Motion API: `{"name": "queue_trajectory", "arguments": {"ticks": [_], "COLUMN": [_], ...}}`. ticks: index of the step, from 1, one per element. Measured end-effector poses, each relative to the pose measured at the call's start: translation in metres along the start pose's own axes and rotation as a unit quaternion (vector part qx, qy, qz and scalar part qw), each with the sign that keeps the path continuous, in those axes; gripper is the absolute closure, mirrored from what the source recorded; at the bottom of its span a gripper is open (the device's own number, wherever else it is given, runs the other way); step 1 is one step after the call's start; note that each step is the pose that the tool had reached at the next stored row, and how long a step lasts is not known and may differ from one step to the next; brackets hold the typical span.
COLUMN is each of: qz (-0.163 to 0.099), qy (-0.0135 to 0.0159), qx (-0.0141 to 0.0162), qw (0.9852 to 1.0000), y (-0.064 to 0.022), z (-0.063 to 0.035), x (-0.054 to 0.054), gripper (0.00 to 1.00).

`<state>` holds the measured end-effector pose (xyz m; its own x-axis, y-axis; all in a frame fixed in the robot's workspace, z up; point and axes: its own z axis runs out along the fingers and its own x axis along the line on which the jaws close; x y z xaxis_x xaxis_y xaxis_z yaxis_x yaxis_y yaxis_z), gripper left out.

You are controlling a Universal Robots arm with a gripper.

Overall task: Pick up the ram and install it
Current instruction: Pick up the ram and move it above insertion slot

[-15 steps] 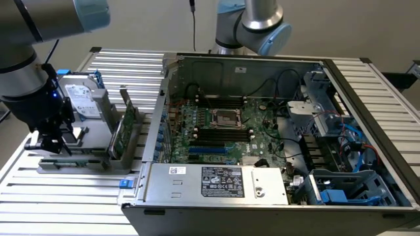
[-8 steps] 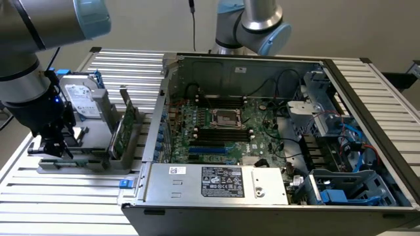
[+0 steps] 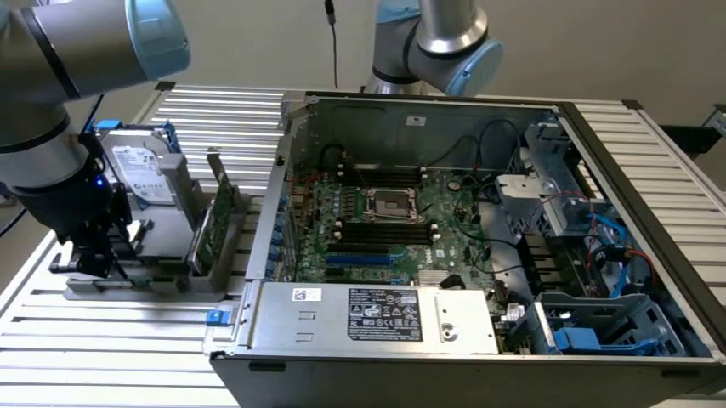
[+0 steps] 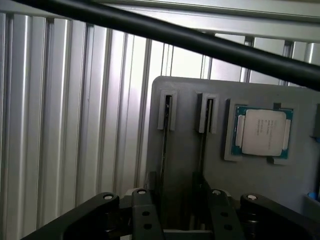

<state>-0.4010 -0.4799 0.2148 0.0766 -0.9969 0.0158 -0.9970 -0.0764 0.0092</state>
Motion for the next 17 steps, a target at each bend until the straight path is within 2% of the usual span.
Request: {"name": "queue_trajectory", "arguments": {"ticks": [10, 17], "qz": [0.021, 0.021], "qy": [0.0001, 0.0029], "qx": [-0.0004, -0.0005], "qw": [0.9998, 0.9998], "y": [0.0008, 0.001], "z": [0.0072, 0.0111], "x": [0.001, 0.004], "gripper": [0.58, 0.58]}}
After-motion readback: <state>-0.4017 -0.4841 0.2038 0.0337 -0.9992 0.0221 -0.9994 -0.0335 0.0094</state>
